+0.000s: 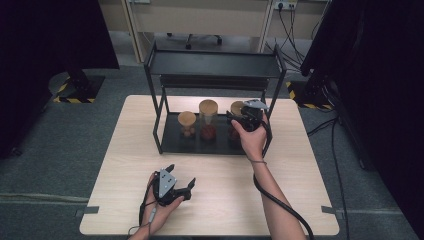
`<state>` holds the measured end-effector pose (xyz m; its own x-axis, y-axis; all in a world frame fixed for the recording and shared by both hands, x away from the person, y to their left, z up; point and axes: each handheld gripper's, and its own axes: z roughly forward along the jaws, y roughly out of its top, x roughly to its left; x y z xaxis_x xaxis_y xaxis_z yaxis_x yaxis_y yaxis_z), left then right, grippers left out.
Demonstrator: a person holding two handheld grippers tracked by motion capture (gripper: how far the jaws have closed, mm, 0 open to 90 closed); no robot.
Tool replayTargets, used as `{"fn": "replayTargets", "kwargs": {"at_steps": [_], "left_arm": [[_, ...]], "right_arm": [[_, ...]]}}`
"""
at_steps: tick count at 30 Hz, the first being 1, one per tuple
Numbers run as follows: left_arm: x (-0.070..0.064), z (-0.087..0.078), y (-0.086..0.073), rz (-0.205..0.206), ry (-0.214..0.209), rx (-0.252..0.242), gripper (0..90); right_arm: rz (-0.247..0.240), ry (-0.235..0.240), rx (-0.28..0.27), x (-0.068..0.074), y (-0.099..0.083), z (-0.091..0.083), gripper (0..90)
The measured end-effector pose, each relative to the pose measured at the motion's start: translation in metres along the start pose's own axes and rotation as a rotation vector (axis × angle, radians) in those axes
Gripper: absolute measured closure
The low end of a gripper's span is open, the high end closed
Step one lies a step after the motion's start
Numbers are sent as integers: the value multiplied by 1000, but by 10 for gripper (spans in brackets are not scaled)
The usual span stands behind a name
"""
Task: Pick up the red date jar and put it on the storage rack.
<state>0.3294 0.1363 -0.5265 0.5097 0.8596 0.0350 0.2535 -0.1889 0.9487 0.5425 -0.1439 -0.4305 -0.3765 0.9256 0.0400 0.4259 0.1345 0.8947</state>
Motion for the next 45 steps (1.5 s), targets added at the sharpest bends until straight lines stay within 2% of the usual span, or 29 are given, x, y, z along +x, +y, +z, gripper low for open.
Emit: {"fn": "replayTargets", "kwargs": {"at_steps": [7, 15, 21, 38, 45], "left_arm": [[0, 0, 0, -1, 0, 1, 102], [0, 0, 0, -2, 1, 1, 103], [0, 0, 0, -4, 1, 3, 103], [0, 0, 0, -2, 1, 1, 103], [0, 0, 0, -1, 2, 2, 103]], "right_arm": [[27, -9, 7, -1, -2, -3, 42], [44, -4, 10, -3, -3, -7, 38], [34, 3, 15, -3, -6, -11, 37], [51, 31, 21, 1, -17, -20, 34], [42, 34, 27, 1, -22, -26, 33]]}}
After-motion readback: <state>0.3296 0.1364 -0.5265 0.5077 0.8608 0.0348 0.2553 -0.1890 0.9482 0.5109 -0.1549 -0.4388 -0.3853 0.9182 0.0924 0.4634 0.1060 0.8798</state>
